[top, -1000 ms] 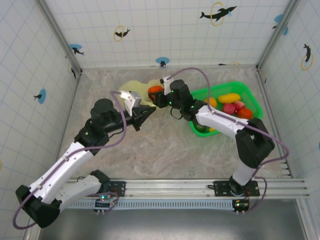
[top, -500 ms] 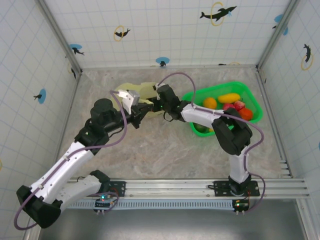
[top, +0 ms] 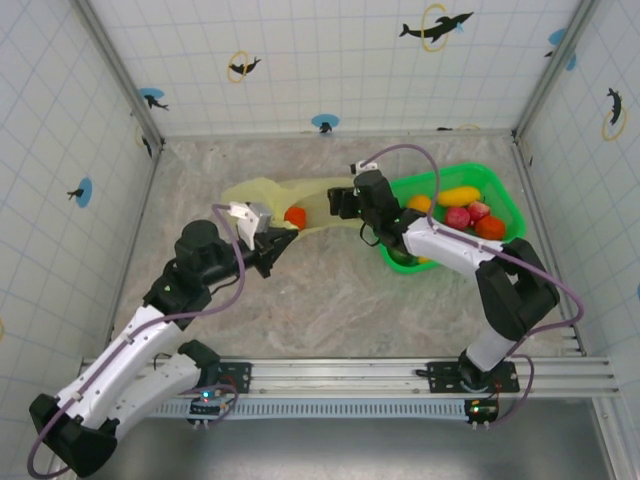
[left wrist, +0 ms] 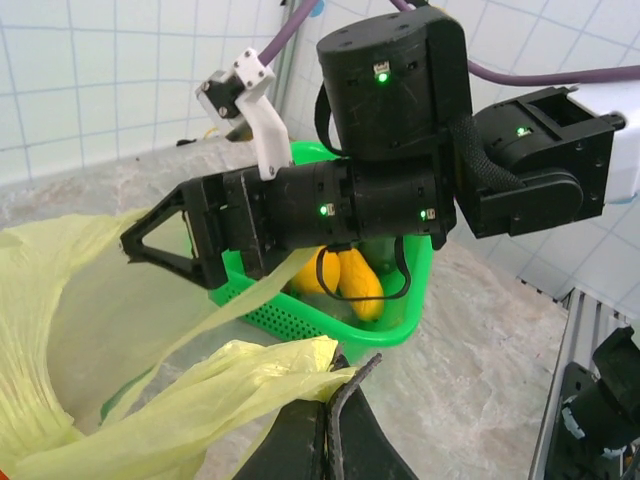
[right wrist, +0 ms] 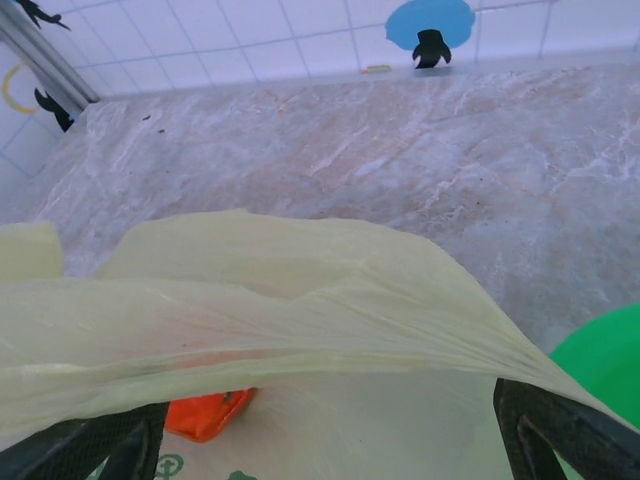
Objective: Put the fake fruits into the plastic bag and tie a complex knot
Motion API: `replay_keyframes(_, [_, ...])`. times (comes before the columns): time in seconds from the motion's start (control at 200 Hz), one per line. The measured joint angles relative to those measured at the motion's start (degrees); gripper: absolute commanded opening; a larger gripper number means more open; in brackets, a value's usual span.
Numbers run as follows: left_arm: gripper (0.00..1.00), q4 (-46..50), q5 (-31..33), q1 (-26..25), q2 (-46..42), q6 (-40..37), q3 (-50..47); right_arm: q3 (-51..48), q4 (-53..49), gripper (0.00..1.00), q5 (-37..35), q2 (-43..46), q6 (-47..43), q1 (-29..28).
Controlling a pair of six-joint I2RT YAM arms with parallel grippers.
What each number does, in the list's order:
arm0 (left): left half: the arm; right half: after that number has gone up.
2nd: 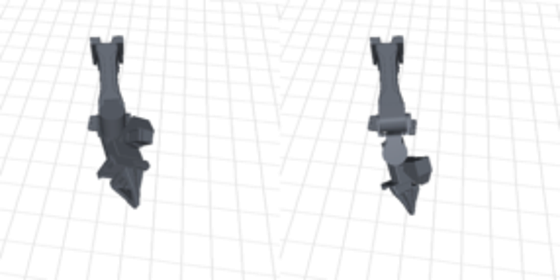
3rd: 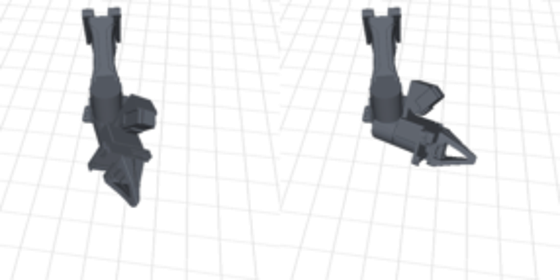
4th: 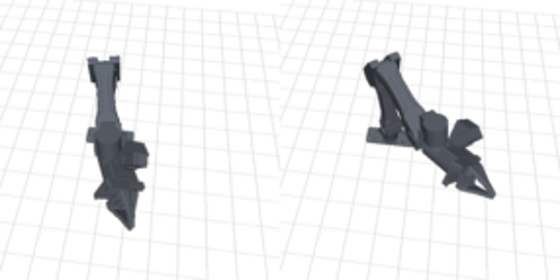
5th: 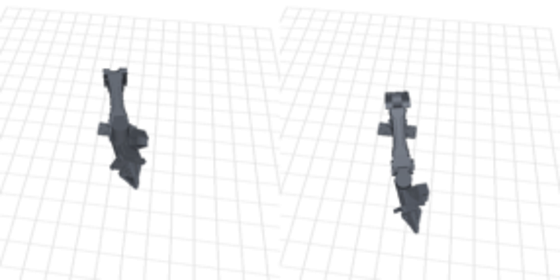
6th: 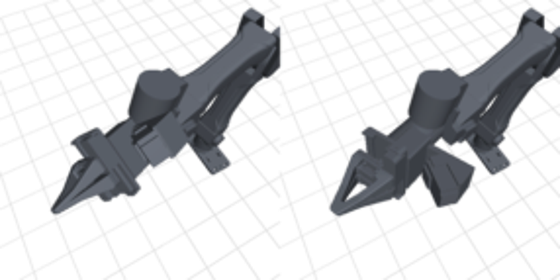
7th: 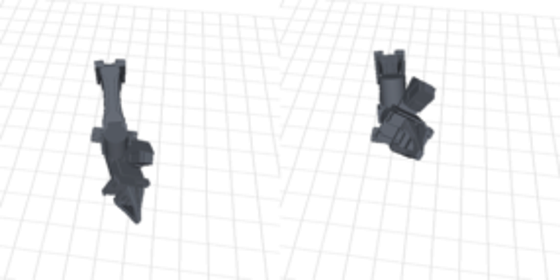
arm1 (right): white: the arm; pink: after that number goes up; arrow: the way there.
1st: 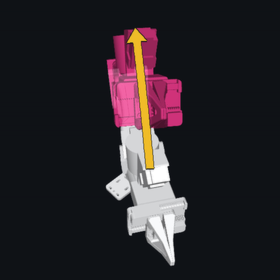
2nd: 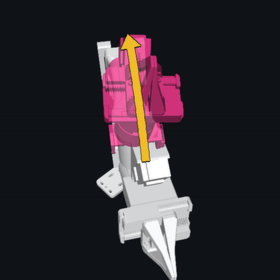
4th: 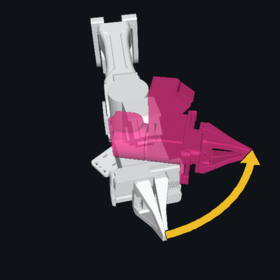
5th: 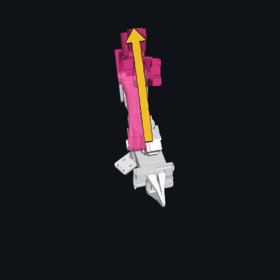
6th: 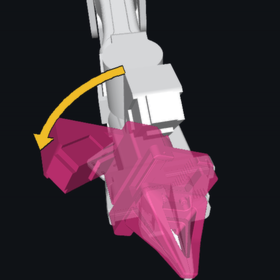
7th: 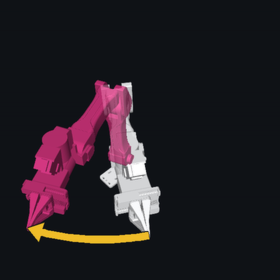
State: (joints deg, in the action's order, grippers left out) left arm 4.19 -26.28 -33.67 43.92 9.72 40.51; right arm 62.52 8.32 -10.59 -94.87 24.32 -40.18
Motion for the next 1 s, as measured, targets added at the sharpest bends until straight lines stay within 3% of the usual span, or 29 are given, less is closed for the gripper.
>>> replay_keyframes(0.15, [0.0, -1.0, 1.1, 0.0, 1.4, 2.5, -1.4, 0.0, -0.7, 0.84, 7.8, 0.0, -2.9, -1.7])
replay_keyframes(0.375, [0.0, -3.6, 3.1, 0.0, 3.5, 6.1, -1.5, -3.8, 2.6, 0.69, 22.3, 5.9, 0.7, -1.0])
replay_keyframes(0.56, [0.0, -6.3, 5.2, 0.0, 3.6, 8.6, -1.5, -4.6, 9.2, 0.54, 31.5, 11.2, 8.4, 2.5])
replay_keyframes(0.721, [0.0, -8.4, 6.9, 0.0, 6.0, 10.8, -1.4, -5.6, 18.5, 0.53, 42.5, 11.6, 18.5, 6.9])
replay_keyframes(0.766, [0.0, -8.9, 7.3, 0.0, 6.8, 11.4, -1.4, -6.8, 21.0, 0.56, 44.5, 12.0, 21.2, 8.3])
replay_keyframes(0.901, [0.0, -9.1, 7.8, 0.0, 8.1, 12.2, -0.6, -9.0, 17.1, 0.61, 43.7, 14.9, 23.6, 14.4])
replay_keyframes(1.001, [0.0, -9.0, 7.8, 0.0, 9.6, 12.2, 1.6, -6.9, 3.9, 0.69, 34.4, 16.7, 18.1, 19.1])
